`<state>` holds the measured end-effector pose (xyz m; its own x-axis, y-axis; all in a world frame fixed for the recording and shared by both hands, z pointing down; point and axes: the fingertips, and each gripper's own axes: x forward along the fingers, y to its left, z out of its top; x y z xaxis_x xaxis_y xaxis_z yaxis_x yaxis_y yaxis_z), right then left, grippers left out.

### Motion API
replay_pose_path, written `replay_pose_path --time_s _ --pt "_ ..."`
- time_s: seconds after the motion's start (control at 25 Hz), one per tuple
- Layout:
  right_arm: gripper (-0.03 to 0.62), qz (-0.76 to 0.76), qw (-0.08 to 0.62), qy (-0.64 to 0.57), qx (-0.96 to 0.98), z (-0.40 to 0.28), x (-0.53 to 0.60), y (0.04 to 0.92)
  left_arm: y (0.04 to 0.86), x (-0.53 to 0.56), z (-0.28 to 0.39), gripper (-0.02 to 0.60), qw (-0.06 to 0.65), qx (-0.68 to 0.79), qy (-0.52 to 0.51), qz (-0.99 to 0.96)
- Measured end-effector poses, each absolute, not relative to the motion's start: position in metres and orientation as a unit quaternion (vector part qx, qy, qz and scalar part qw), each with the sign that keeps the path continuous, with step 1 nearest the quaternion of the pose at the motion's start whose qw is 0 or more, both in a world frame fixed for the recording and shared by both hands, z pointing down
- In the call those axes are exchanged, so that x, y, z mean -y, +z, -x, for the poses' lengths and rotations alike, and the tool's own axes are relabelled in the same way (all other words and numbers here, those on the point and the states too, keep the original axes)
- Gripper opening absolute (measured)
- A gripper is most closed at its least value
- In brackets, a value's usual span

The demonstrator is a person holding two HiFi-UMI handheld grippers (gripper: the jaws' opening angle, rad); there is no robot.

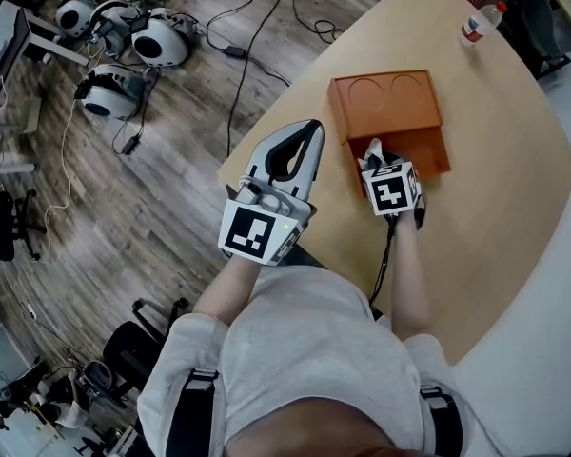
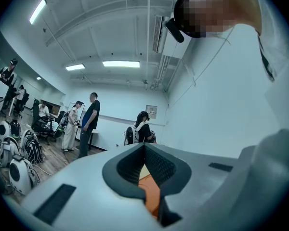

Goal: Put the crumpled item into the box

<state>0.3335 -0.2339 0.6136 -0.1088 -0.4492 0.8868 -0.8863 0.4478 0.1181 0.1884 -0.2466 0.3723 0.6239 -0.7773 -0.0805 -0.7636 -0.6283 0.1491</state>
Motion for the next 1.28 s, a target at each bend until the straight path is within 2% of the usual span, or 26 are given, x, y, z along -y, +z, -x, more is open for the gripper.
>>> replay_pose_path --time_s 0.36,0.72,0.92,1.28 --pt "0.120 -0.474 0.457 0.234 0.715 -0.332 0.233 0.614 0.372 0.244 -0.186 0.014 0.047 0.433 -0.070 -0.897" --pt "0.117 -0.532 0.346 0.241 0.734 -0.343 0.236 0.591 0.367 0.237 -0.185 0.014 0.038 0.431 -0.070 -0.899" --pt "0.026 -0.558 0.297 0.224 0.742 -0.340 0.232 0.571 0.361 0.231 -0.182 0.014 0.031 0.424 -0.072 -0.902" --pt "0.011 -0.603 0.215 0.216 0.737 -0.335 0.219 0.546 0.354 0.221 -0.181 0.014 0.021 0.391 -0.078 -0.917"
